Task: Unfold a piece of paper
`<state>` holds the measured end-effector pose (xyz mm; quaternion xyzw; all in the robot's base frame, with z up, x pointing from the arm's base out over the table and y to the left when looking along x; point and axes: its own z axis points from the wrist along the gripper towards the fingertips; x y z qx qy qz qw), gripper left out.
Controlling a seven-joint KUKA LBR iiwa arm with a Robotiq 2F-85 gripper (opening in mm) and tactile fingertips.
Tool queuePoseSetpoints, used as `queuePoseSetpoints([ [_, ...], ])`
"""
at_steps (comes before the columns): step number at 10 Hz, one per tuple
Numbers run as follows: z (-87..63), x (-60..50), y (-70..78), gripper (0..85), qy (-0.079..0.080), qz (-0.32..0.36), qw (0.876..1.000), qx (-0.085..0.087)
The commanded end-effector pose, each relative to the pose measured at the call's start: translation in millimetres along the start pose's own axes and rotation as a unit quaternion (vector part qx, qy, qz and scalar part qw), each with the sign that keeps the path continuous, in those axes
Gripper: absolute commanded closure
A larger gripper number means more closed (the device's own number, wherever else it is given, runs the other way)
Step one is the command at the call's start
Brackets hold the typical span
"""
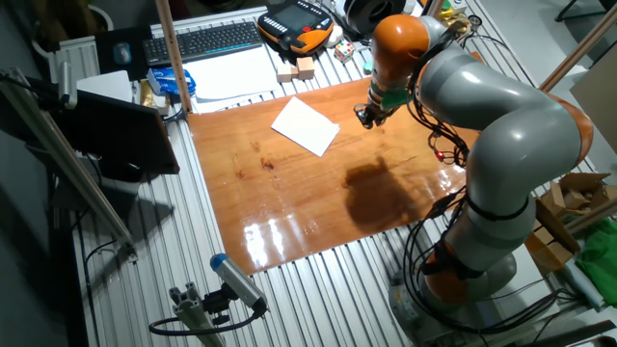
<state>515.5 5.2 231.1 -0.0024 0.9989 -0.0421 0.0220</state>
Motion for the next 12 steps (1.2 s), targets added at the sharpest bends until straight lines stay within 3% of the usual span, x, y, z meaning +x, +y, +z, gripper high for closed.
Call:
queuePoseSetpoints([
  [1,1.5,-0.9,0.9,83.0,0.002,0.001,1.0,-0.003],
  [3,5.5,-2.4,2.8,83.0,0.003,0.0,1.0,-0.01],
  [5,8.9,-5.8,3.4,83.0,0.006,0.0,1.0,-0.029],
  [6,12.5,-8.7,3.2,83.0,0.011,0.007,0.999,-0.049],
  [12,41.0,-27.5,11.0,83.0,0.013,0.006,0.998,-0.054],
])
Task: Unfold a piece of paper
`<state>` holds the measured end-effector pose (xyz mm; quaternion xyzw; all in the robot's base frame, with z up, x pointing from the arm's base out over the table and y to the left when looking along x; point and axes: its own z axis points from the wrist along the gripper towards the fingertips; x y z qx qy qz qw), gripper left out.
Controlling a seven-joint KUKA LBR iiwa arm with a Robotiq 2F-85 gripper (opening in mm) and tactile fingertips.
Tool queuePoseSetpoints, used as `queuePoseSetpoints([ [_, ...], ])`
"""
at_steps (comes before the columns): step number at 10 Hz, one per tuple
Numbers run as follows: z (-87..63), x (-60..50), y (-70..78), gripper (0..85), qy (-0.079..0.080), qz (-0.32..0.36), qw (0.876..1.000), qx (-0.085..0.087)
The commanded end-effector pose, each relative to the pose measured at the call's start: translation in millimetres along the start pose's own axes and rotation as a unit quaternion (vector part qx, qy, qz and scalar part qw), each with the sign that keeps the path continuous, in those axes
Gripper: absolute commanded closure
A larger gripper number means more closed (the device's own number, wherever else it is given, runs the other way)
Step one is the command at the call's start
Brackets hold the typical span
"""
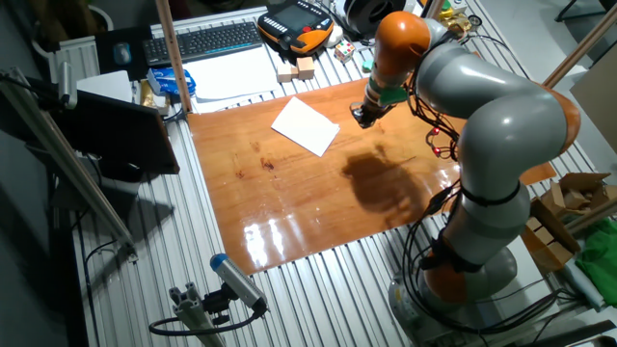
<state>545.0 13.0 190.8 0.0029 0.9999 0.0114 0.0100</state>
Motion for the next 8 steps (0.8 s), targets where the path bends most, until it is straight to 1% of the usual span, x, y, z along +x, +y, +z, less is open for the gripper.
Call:
queuePoseSetpoints([
  [1,5.9,-3.8,0.1,83.0,0.0,0.0,1.0,-0.002],
  [3,14.8,-8.7,1.0,83.0,0.002,0.005,1.0,0.001],
  [4,19.3,-11.6,2.2,83.0,0.005,0.009,1.0,-0.001],
  [6,26.2,-17.4,6.2,83.0,0.001,0.011,1.0,0.002],
  [7,27.4,-20.4,9.1,83.0,-0.001,0.011,1.0,0.013],
  [8,28.8,-23.8,11.1,83.0,0.001,0.011,1.0,0.015],
])
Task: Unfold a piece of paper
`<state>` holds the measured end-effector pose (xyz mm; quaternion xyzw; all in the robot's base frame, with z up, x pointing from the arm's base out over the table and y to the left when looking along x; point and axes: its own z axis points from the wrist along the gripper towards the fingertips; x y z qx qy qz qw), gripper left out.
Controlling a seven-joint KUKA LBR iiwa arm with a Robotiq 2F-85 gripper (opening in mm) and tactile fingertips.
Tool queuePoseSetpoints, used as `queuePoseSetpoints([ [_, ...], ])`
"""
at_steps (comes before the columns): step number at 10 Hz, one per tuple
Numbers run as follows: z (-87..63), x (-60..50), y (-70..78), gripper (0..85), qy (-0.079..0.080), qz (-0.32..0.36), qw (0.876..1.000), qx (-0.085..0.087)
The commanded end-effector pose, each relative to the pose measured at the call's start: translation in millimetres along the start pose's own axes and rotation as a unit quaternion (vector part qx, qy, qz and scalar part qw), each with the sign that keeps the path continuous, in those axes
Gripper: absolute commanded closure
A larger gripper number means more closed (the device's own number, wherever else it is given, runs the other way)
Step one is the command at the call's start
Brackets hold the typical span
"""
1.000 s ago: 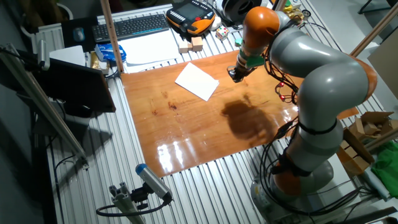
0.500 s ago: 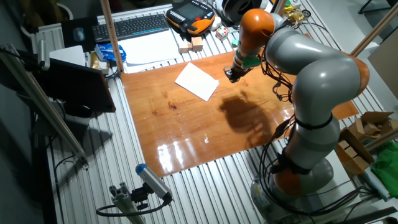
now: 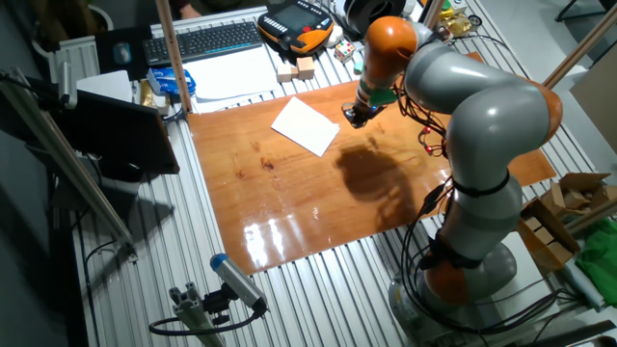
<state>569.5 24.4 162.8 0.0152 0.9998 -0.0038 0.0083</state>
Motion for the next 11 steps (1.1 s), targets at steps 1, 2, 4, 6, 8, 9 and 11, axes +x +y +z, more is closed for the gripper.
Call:
queuePoseSetpoints([
  [1,3.4,-3.6,4.1,83.0,0.004,0.005,1.0,0.001],
  [2,9.5,-7.1,6.0,83.0,0.005,0.011,1.0,-0.001],
  [4,17.5,-10.8,3.9,83.0,0.007,0.011,1.0,-0.006],
  [6,21.8,-7.9,9.9,83.0,0.006,0.009,1.0,-0.011],
  [8,32.0,-11.3,8.8,83.0,0.001,0.003,1.0,-0.03],
  [9,39.4,-13.6,8.1,83.0,-0.006,-0.005,0.999,-0.032],
  [11,50.8,-18.2,6.2,83.0,-0.014,-0.011,1.0,-0.025],
])
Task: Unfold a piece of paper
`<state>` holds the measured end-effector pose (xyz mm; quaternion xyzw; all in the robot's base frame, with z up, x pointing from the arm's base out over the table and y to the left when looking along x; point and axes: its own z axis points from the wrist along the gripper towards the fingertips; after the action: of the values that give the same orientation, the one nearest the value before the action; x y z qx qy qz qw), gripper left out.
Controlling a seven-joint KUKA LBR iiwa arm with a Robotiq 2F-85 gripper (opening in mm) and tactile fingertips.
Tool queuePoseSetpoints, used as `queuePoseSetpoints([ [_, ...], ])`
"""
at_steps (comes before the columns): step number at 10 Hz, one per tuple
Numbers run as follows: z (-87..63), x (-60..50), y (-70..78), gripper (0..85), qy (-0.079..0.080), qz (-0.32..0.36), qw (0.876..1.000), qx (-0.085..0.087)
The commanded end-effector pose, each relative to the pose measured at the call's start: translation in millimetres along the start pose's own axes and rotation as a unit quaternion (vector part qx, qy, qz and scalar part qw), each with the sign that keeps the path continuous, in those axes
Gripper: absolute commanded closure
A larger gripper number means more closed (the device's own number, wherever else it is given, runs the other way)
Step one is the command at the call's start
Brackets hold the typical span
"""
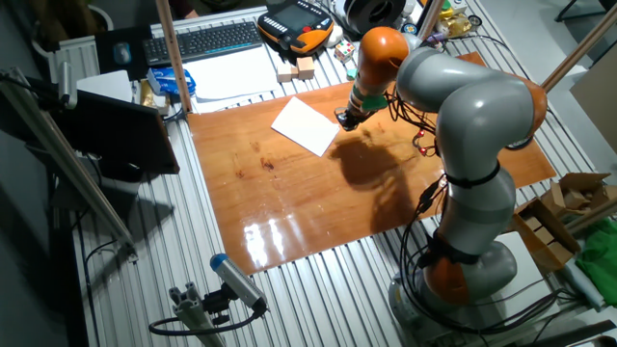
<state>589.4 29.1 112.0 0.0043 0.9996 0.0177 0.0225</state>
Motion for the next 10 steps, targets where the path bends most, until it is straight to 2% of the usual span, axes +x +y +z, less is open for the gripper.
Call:
queuePoseSetpoints([
  [1,-0.1,-1.5,-1.1,83.0,0.001,0.002,1.0,0.004],
  [3,-2.4,-2.9,1.5,83.0,0.002,0.005,1.0,0.009],
  [6,-1.0,-3.4,1.9,83.0,0.005,0.003,1.0,0.005],
  [8,-1.0,-3.4,1.9,83.0,0.006,0.0,1.0,0.022],
  [9,-1.0,-3.4,1.9,83.0,0.015,-0.002,1.0,0.02],
  [10,-1.0,-3.4,1.9,83.0,0.015,0.002,1.0,0.021],
])
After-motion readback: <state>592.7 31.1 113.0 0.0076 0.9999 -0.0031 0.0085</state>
